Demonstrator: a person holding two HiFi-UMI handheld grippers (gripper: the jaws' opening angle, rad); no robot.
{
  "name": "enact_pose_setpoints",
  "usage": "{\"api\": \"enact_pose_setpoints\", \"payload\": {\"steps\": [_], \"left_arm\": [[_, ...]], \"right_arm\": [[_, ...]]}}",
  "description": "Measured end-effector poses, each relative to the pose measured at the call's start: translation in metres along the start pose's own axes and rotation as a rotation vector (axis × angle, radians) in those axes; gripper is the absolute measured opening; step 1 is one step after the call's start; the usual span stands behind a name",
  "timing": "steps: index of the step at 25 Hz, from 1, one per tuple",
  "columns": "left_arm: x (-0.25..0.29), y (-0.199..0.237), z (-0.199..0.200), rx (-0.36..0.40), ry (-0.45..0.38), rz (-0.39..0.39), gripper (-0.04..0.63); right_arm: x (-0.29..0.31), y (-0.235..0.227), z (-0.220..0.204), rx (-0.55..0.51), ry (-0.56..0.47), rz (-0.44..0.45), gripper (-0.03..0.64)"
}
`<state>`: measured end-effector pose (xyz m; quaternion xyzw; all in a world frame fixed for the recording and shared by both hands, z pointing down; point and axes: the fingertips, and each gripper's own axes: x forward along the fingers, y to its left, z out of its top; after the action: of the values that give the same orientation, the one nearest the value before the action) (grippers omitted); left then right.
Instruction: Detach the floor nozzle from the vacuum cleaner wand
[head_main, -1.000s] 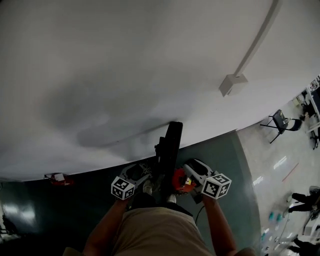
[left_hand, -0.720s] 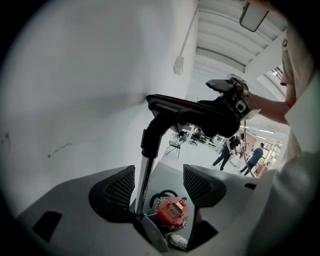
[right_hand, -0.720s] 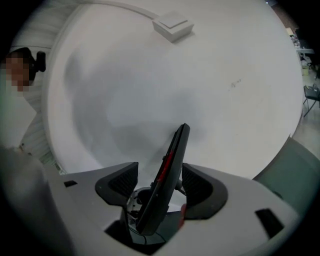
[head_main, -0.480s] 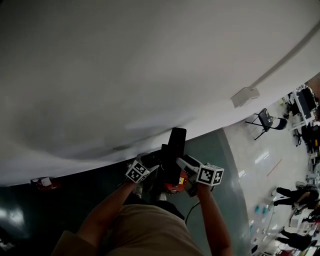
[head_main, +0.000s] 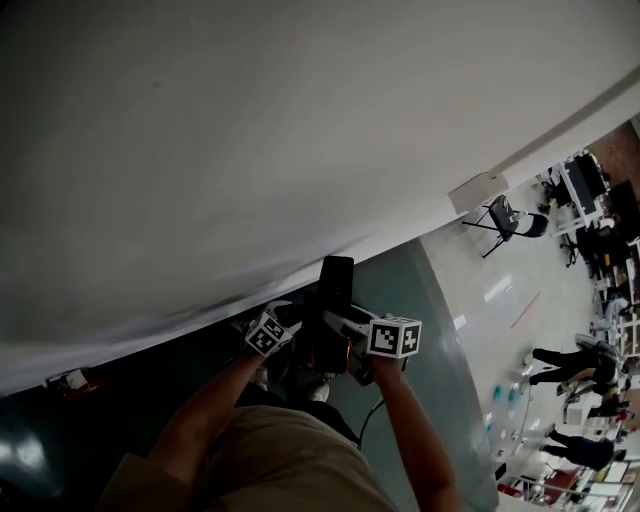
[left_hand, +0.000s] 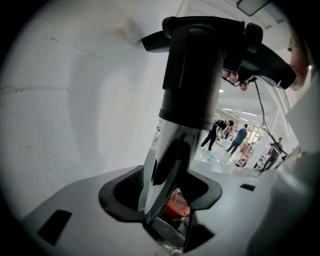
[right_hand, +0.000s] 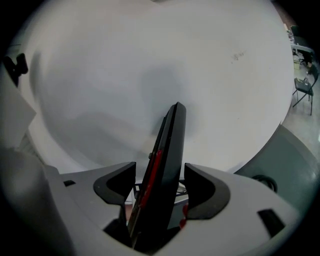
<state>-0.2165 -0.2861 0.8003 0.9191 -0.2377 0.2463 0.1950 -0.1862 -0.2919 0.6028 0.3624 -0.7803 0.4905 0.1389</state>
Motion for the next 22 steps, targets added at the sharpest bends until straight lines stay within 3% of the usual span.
{"api": "enact_pose_setpoints", "payload": {"steps": [4,9,16,19,22], "left_arm": [[0.000,-0.006,-0.001,-0.006,-0.011,0.001,0.161],[0.010,-0.016,0.013,0.089,-0.008,-0.029,0.146],[0.031,-0.097,0.015,0.292,0.075,-0.163,0.134],[0.039,-0.130,0.015,0.328,0.079,-0.191,0.133],[0.049,-0.154,0.012,0.303,0.055,-0.230,0.136]], "right_arm": [[0.015,0.010,-0.018,0.008,0.073,-0.010,0.291],[0.006,0.000,-0.026,0.048,0.090,0.000,0.287],[-0.061,-0.025,-0.066,0.126,0.088,0.105,0.256],[-0.093,-0.038,-0.085,0.113,0.074,0.115,0.252],[-0.118,-0.054,-0.096,0.122,0.048,0.124,0.247]]}}
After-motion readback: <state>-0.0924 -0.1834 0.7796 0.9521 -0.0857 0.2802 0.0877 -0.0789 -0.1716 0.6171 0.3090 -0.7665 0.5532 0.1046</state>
